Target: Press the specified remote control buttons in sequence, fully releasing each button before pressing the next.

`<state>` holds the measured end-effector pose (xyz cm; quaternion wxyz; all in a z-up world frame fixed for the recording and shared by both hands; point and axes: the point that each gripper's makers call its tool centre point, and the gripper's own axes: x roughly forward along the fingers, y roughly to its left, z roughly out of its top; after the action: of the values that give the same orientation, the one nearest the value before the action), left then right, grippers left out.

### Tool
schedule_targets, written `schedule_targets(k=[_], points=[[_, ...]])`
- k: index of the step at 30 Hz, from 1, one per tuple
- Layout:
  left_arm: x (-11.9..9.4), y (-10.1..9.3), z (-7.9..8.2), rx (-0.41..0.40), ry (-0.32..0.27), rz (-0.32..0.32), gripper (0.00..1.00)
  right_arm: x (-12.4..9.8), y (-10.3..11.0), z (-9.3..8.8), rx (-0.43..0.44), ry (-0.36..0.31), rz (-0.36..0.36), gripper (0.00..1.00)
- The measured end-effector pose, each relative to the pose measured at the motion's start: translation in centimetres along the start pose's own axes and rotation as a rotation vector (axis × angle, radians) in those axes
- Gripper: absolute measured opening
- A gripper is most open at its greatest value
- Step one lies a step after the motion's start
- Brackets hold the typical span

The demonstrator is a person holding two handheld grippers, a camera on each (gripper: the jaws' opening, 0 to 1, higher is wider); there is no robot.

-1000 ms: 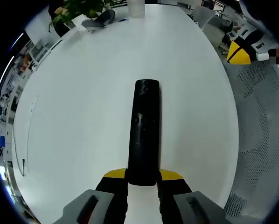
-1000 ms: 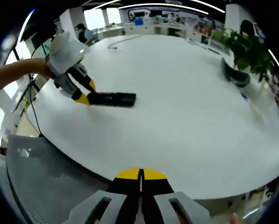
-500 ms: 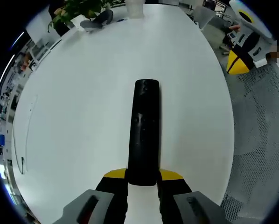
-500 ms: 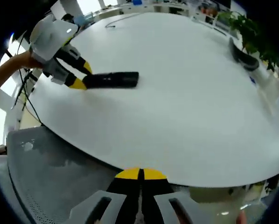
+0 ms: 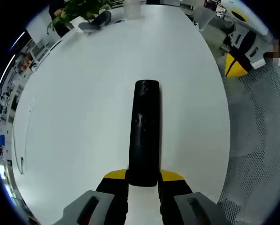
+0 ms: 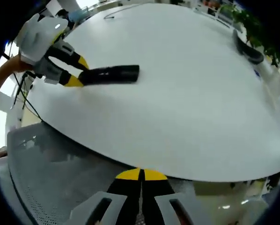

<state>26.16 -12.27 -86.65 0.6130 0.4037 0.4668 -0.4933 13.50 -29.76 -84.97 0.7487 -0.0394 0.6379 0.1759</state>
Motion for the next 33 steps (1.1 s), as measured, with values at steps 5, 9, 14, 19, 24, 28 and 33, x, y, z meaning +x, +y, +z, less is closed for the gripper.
schedule_targets(k=[5,9,14,19,24,28,33], points=[[0.0,-0.7,0.0,0.013,-0.004,-0.003,0.23,0.1,0.0,-0.2,-0.005,0.010,-0.001,0.00],[0.0,-1.0,0.0,0.007,-0.015,-0.004,0.23,0.1,-0.1,-0.3,-0.004,0.020,-0.007,0.00],[-0.1,-1.5,0.0,-0.007,-0.036,-0.003,0.23,-0.1,0.1,-0.1,0.024,0.009,0.024,0.00],[-0.2,-2.4,0.0,-0.007,-0.064,-0.005,0.23,-0.1,0.3,-0.2,0.025,0.015,0.030,0.00],[-0.2,-3.2,0.1,-0.004,-0.075,-0.006,0.23,-0.2,0.6,-0.2,0.031,0.014,0.046,0.00],[-0.2,-3.8,0.1,-0.005,-0.080,-0.007,0.23,-0.2,0.9,-0.4,0.037,0.025,0.066,0.00],[-0.3,-4.7,0.1,-0.005,-0.095,-0.009,0.23,-0.1,1.4,-0.6,0.003,0.039,0.076,0.00]])
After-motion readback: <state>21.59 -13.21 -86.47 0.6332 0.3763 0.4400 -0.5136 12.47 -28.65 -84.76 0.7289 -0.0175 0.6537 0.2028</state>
